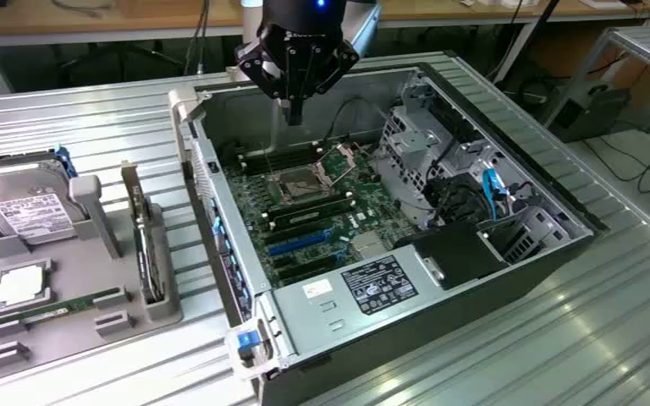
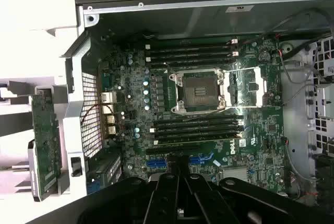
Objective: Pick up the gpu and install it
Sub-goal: 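Reach for the gpu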
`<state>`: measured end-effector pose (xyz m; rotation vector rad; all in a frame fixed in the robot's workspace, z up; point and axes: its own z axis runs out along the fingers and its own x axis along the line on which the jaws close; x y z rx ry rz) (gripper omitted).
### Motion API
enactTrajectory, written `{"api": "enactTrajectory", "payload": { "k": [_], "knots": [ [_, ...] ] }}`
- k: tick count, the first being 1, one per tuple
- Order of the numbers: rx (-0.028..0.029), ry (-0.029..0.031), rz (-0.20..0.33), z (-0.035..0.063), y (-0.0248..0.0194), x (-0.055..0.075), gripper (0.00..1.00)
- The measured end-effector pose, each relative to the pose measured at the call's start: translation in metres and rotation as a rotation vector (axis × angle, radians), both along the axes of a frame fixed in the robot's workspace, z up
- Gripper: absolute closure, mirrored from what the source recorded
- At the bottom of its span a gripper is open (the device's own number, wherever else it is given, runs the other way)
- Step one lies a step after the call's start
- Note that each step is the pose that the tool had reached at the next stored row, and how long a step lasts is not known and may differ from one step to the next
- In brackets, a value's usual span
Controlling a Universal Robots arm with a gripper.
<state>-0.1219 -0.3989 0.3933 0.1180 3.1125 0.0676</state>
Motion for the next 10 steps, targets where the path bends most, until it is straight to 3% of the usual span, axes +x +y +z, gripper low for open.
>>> {"api": "enactTrajectory", "payload": {
  "k": [10],
  "knots": [
    [0.0,0.0,0.0,0.0,0.0,0.0,0.89]
  ]
}}
